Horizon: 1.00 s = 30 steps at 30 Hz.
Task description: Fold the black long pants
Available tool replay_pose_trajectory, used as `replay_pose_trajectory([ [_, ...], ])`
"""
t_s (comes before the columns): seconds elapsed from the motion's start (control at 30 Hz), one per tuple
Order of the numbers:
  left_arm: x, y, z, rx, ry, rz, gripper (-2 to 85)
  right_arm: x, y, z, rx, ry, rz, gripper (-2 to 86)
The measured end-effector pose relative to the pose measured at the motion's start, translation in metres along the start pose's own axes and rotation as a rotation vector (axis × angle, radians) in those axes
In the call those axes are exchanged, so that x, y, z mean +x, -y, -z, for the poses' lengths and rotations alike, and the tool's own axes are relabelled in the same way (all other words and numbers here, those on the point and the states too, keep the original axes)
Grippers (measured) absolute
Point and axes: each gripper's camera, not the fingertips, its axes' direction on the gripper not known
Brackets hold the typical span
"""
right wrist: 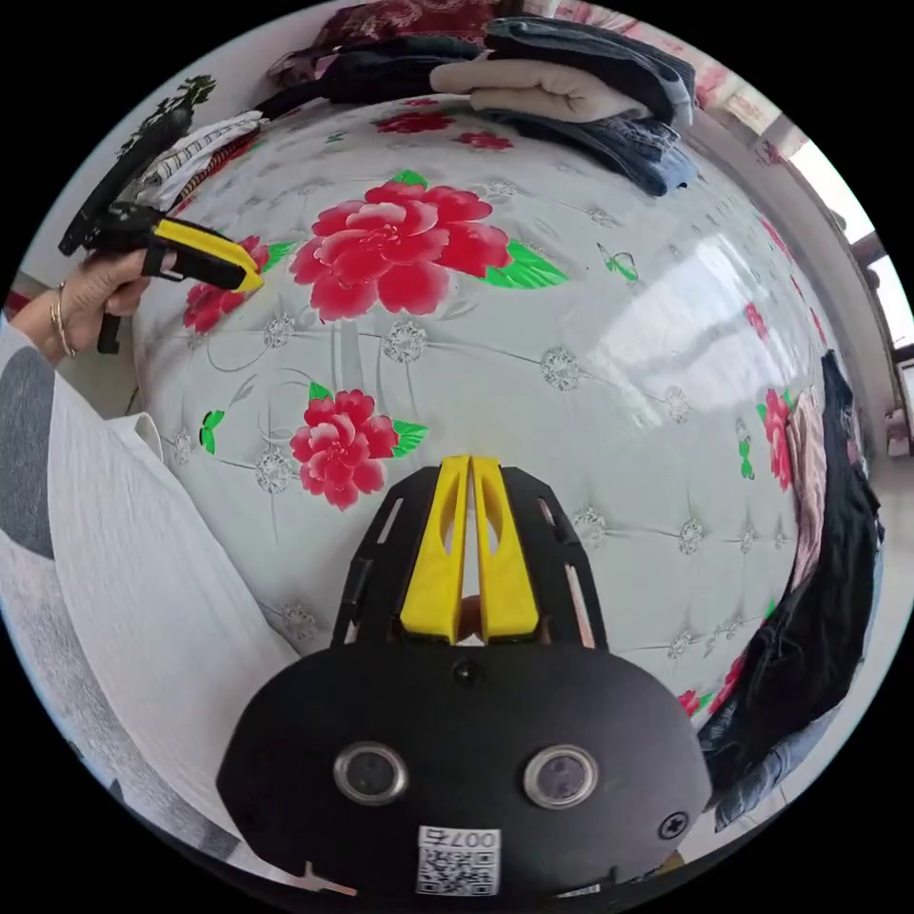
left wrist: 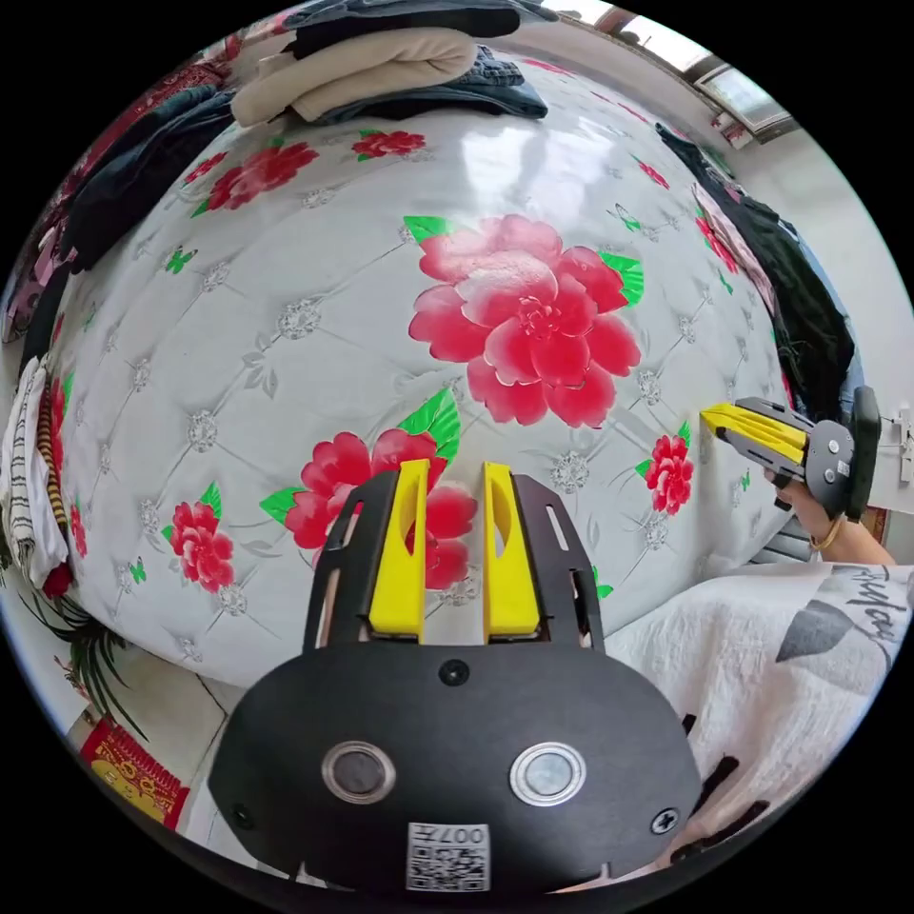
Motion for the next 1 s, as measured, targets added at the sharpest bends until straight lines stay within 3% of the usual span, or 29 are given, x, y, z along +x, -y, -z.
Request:
replay_pose_trajectory([
  [0.1, 0.007, 0.005, 0.002, -0.001, 0.038, -0.020, 8.6, 0.050, -0.024, 0.023, 0.084, -0.029, -0.243, 3.2],
  [0.2, 0.005, 0.009, 0.003, 0.006, 0.043, -0.009, 8.6, 0.135, -0.089, 0.081, 0.254, -0.240, -0.548, 5.3],
  [0.27, 0.004, 0.014, 0.003, -0.008, 0.050, 0.008, 8.6, 0.205, -0.151, 0.138, 0.348, -0.488, -0.761, 6.4],
  [0.37, 0.003, 0.020, 0.003, -0.026, 0.071, 0.026, 8.6, 0.274, -0.208, 0.198, 0.357, -0.743, -0.888, 7.1],
  [0.43, -0.004, 0.020, 0.003, -0.015, 0.061, 0.056, 8.6, 0.309, -0.226, 0.216, 0.324, -0.802, -0.916, 7.5],
  [0.53, -0.008, 0.018, 0.002, -0.003, 0.083, 0.043, 8.5, 0.361, -0.237, 0.213, 0.221, -0.742, -0.942, 7.7],
  [0.67, -0.016, 0.018, 0.000, -0.002, 0.096, 0.063, 7.3, 0.409, -0.256, 0.179, 0.108, -0.508, -1.109, 4.0],
  [0.77, -0.023, 0.018, 0.001, -0.015, 0.077, 0.102, 2.6, 0.380, -0.253, 0.183, 0.249, -0.474, -1.021, 1.5],
  [0.83, -0.009, 0.008, 0.015, 0.148, 0.018, 0.060, 1.6, 0.339, -0.239, 0.185, 0.337, -0.431, -0.835, 0.8],
  [0.93, 0.019, 0.003, 0.025, 0.249, -0.139, -0.045, 6.8, 0.248, -0.207, 0.178, 0.432, -0.240, -0.521, 0.2],
  [1.0, 0.039, 0.002, 0.026, 0.256, -0.262, -0.125, 9.6, 0.197, -0.188, 0.162, 0.412, -0.139, -0.431, 0.0],
])
